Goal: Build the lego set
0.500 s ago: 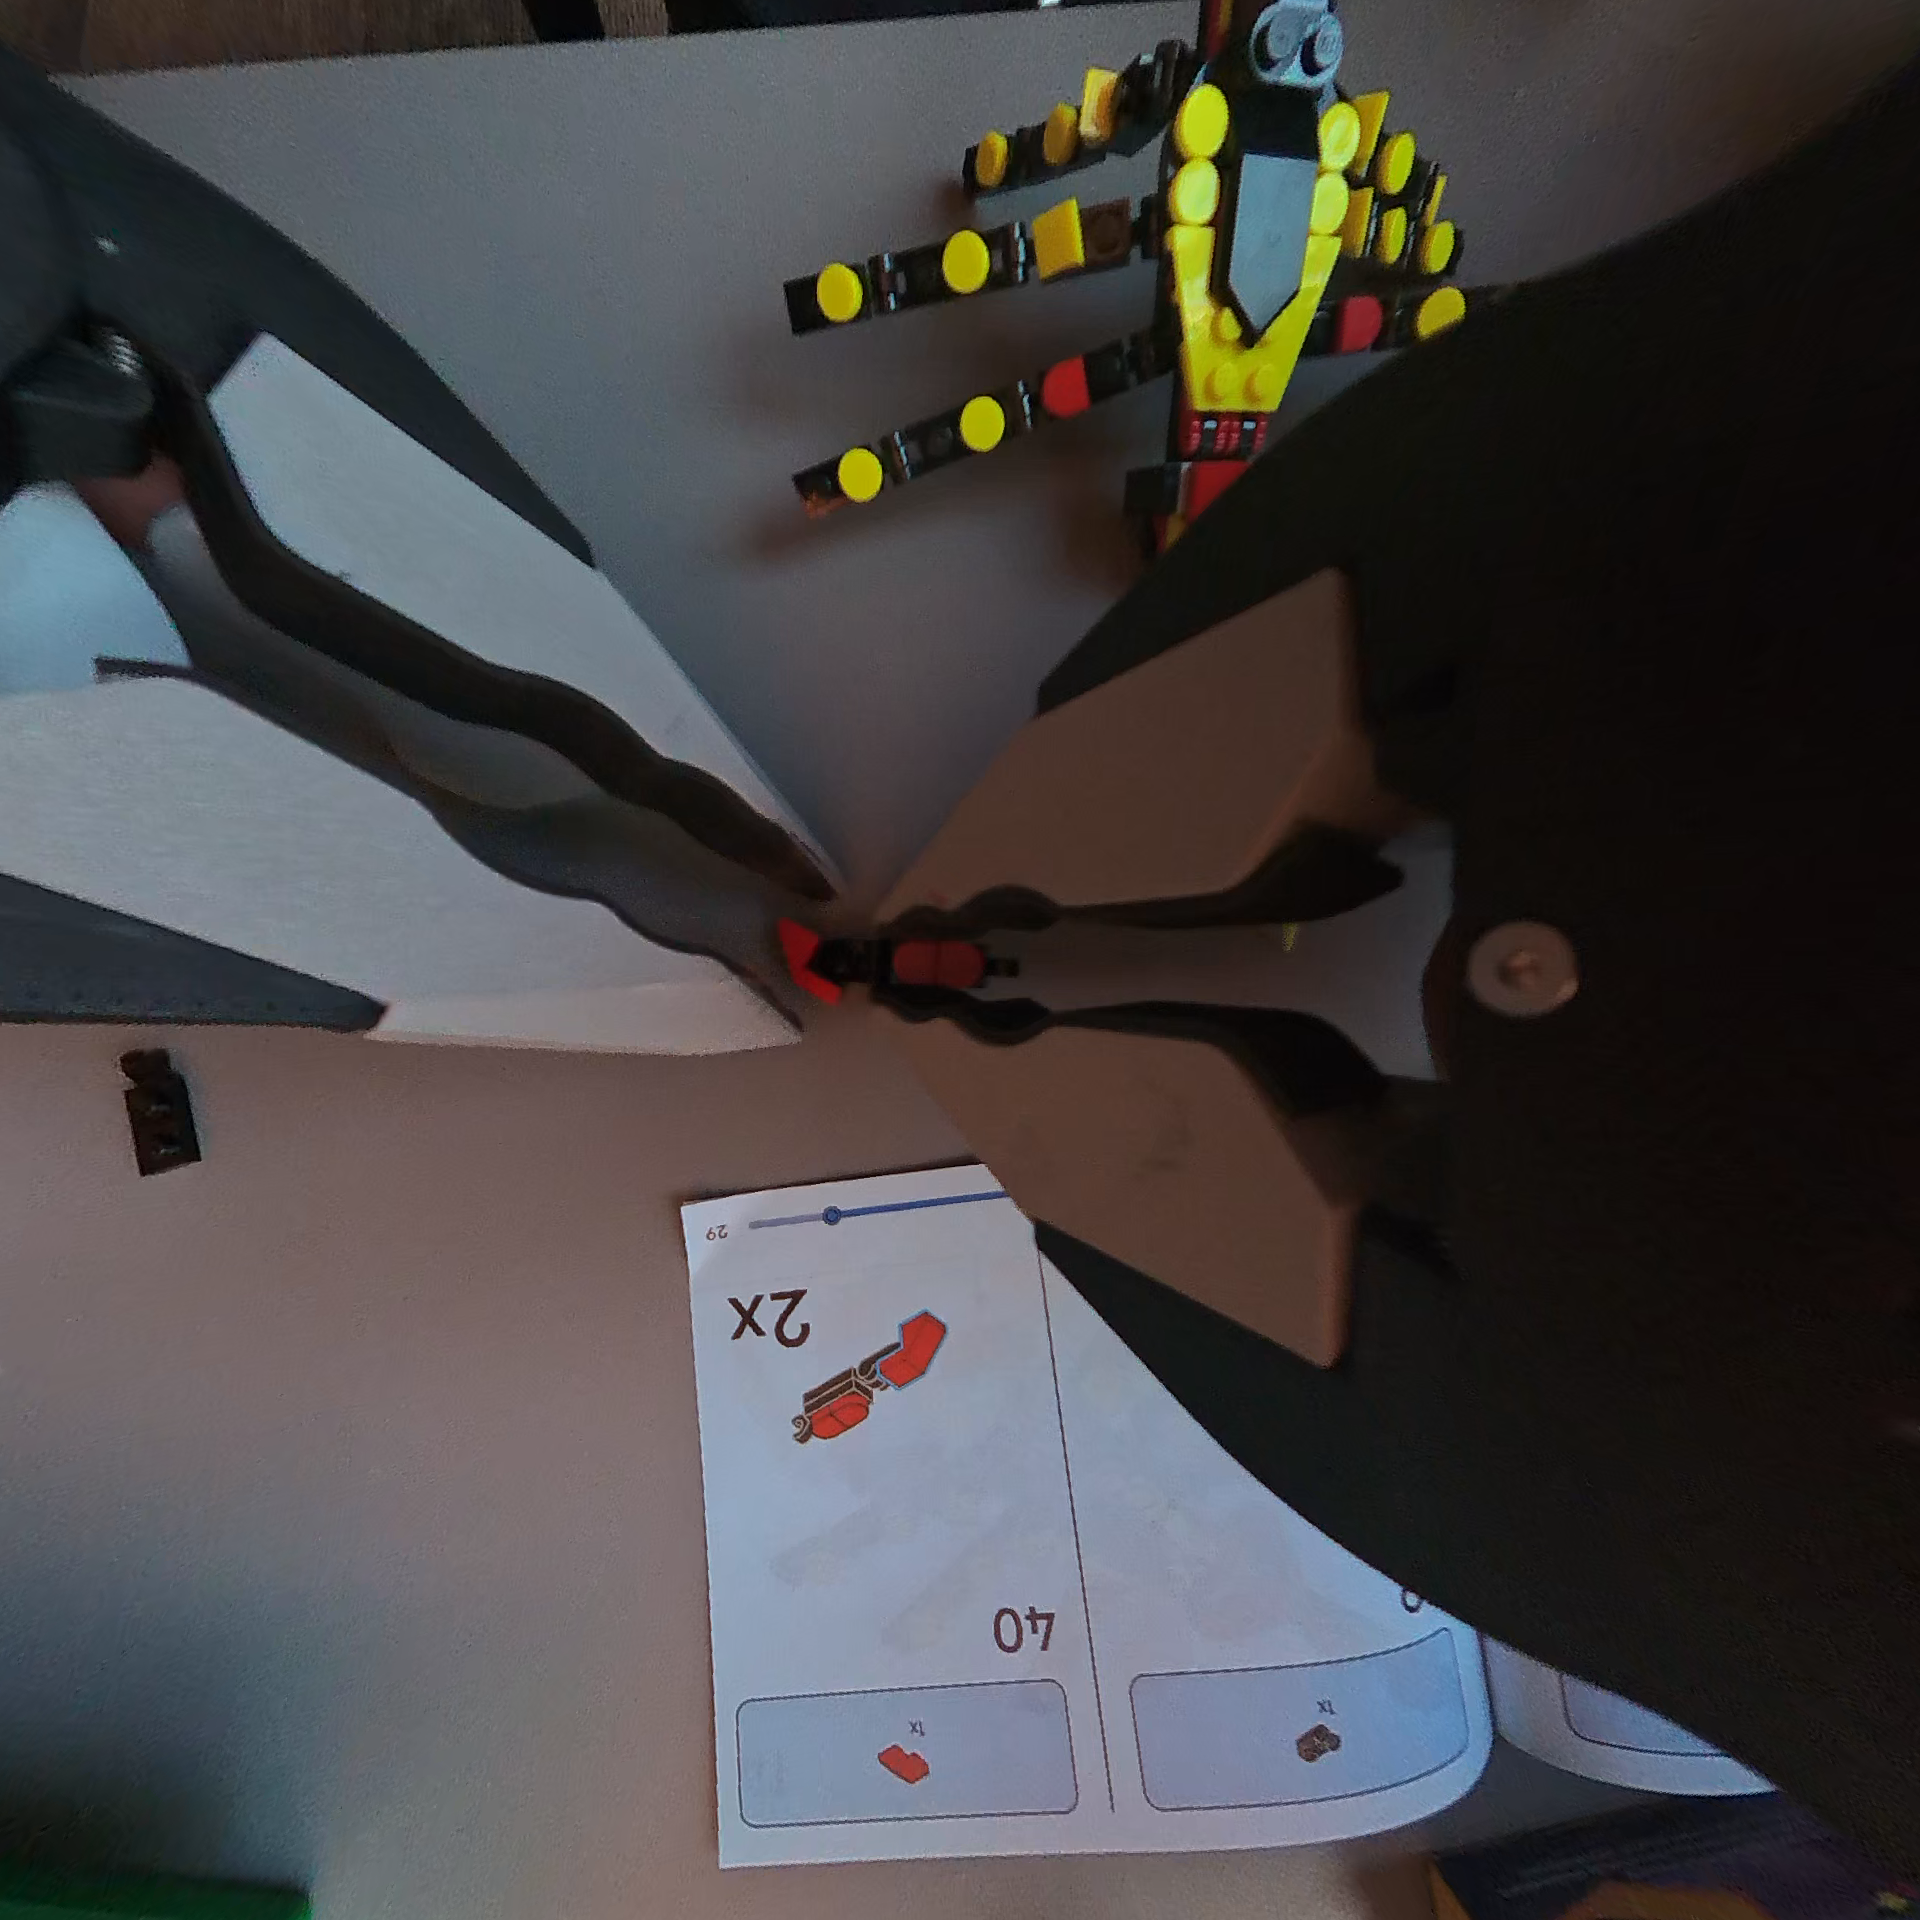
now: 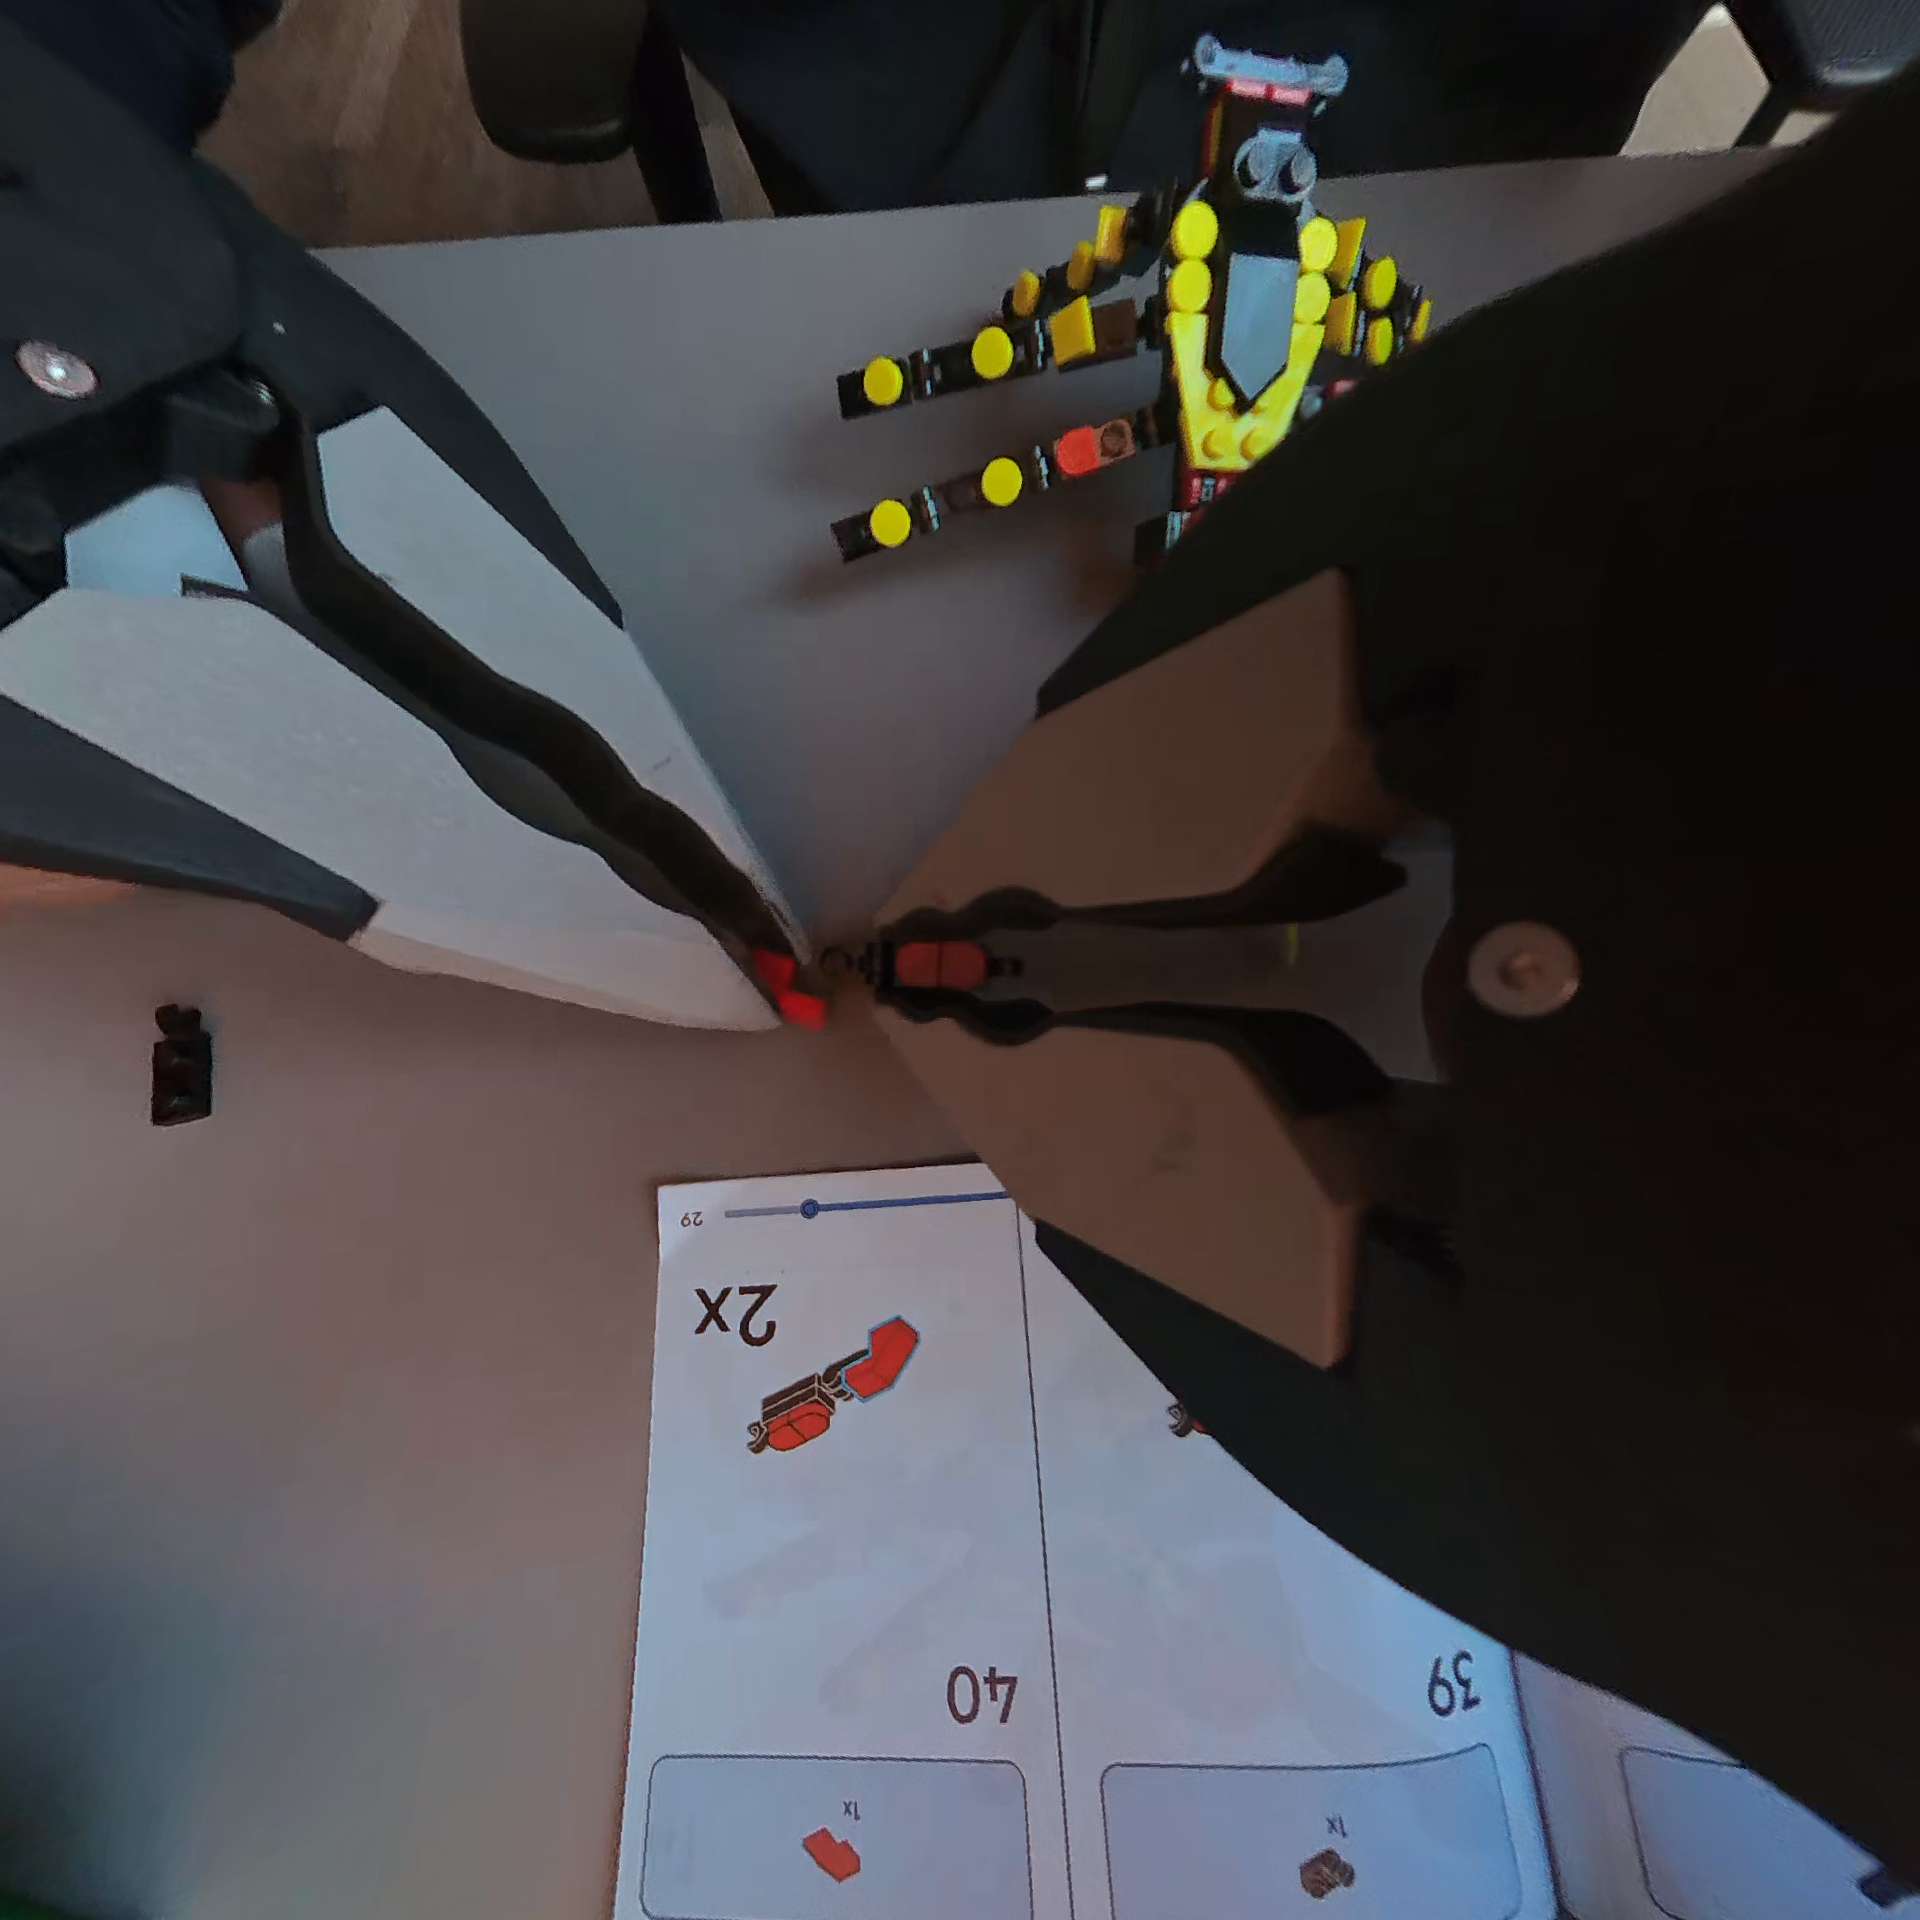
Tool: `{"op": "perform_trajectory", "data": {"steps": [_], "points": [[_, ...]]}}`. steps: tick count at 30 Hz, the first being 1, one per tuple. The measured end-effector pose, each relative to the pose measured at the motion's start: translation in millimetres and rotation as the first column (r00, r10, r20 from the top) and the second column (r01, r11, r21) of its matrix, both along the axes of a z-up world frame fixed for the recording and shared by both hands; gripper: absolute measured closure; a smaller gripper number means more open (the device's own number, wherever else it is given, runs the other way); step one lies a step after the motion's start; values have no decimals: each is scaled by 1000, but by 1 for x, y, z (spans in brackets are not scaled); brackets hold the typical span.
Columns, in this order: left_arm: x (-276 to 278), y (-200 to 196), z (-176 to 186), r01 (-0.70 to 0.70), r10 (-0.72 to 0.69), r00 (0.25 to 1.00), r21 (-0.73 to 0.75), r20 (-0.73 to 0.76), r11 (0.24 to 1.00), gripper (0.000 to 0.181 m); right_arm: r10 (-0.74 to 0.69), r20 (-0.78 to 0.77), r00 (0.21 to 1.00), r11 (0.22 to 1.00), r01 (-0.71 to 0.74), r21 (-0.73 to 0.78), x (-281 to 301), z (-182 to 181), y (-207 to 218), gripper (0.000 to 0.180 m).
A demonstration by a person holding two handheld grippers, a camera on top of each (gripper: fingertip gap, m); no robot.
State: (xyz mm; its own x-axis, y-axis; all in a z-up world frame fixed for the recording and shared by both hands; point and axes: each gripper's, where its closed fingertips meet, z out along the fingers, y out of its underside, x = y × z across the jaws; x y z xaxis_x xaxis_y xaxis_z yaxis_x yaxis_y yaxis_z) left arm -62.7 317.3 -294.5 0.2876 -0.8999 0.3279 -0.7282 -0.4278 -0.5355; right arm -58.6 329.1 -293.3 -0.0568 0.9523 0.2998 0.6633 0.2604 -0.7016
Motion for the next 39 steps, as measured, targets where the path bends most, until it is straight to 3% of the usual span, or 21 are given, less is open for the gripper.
{"op": "perform_trajectory", "data": {"steps": [9,13,29,39], "points": [[6,0,22,-32,73,970,-175,230,984,175,92,-100,991,973,-68,218,2,21,0,174],[6,2,28,-35,87,960,-194,267,980,175,111,-100,989,945,-74,318,6,28,1,174],[14,-10,44,49,88,911,-320,402,946,175,171,-172,970,924,-97,369,3,47,-11,174],[17,-12,39,48,88,918,-328,386,943,175,184,-118,976,893,-116,435,4,43,-15,173]]}}
